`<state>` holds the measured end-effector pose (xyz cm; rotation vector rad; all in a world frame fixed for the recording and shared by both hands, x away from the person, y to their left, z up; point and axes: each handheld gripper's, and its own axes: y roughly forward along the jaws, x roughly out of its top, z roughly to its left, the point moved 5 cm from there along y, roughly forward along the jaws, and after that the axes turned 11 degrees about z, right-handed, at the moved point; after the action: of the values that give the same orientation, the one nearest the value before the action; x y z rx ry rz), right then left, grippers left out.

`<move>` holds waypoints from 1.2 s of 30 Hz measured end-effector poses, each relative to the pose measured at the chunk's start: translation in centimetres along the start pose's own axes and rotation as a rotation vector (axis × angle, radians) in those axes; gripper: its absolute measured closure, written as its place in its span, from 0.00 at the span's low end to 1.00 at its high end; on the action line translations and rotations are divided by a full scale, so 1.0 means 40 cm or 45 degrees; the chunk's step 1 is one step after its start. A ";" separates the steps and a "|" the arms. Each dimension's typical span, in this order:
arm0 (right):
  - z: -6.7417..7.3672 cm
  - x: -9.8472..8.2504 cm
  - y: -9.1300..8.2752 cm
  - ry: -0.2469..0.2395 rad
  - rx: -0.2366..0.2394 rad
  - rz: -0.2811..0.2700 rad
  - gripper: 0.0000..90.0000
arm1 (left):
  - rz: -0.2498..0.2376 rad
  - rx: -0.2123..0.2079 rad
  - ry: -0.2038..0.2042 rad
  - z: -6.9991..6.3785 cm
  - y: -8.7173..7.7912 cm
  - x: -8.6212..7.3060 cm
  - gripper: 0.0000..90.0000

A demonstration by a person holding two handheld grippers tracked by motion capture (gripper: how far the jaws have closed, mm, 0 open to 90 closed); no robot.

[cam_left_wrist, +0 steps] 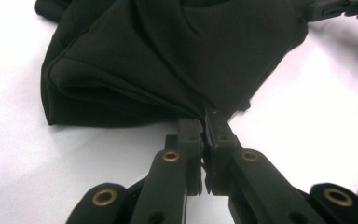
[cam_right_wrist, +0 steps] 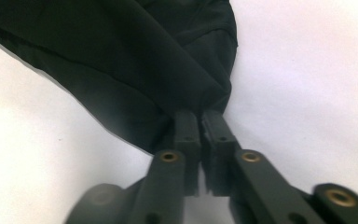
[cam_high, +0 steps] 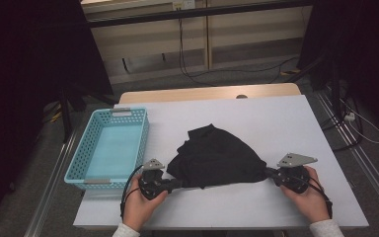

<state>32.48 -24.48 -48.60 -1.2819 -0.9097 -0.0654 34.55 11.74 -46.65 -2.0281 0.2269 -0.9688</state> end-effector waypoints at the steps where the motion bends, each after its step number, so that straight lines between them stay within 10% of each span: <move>1: -0.002 0.002 -0.007 0.020 0.003 -0.020 0.99 | -0.010 0.002 -0.001 0.000 -0.005 0.002 0.97; 9: -0.014 0.017 -0.080 0.090 0.042 -0.191 1.00 | -0.108 -0.030 -0.021 -0.003 -0.066 0.018 0.97; 25: 0.038 -0.042 -0.065 0.013 0.126 0.016 0.98 | -0.051 -0.067 -0.039 -0.021 -0.056 -0.003 0.97; 36: 0.025 -0.010 -0.068 0.114 0.136 -0.079 1.00 | -0.155 -0.019 -0.059 0.015 -0.099 0.032 0.97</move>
<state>30.25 -24.72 -46.69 -1.1432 -0.8647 -0.1206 35.12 13.96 -43.11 -2.0951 0.0867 -0.9956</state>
